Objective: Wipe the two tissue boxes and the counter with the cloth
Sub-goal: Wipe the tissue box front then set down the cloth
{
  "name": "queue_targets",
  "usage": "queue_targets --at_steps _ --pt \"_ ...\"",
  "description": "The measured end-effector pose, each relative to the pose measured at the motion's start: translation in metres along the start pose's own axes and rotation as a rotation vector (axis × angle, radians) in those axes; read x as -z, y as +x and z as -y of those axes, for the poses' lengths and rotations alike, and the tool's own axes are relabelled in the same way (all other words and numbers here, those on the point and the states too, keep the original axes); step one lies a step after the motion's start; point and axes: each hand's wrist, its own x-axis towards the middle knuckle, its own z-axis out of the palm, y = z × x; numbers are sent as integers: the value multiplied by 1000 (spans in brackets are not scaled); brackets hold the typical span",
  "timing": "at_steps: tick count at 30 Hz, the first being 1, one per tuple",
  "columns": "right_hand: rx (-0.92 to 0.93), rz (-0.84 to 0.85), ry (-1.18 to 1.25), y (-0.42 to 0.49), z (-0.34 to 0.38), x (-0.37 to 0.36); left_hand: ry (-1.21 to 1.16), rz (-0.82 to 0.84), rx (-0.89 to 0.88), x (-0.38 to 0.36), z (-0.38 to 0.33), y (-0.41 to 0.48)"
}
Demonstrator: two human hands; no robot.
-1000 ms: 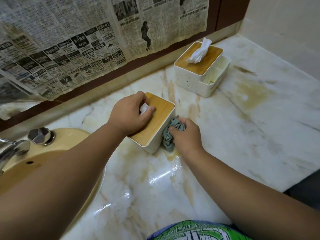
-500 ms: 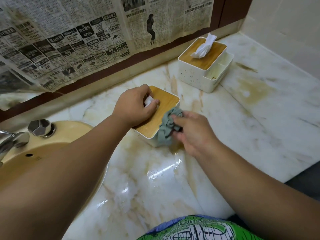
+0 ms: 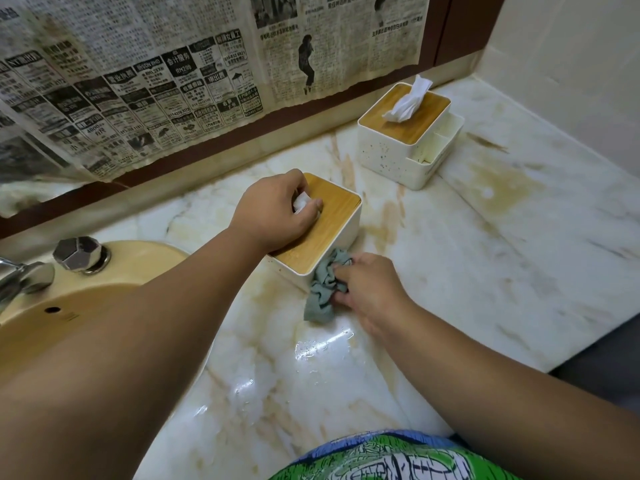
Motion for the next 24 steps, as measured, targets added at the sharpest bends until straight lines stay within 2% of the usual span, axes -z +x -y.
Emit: queue_targets --at_steps 3,6,10,20,24 --pt "217 -64 -183 1 20 -1 -10 -8 -2 0 1 0" --pt "322 -119 -238 5 47 4 -10 -6 -3 -1 1 1" --pt "283 -142 -368 19 59 11 9 -11 -1 0 0 1" --pt "133 -109 -393 -5 4 -6 46 -10 -2 -2 2 2" --pt "183 -83 -380 -29 -8 -14 39 -13 -9 -2 3 2"
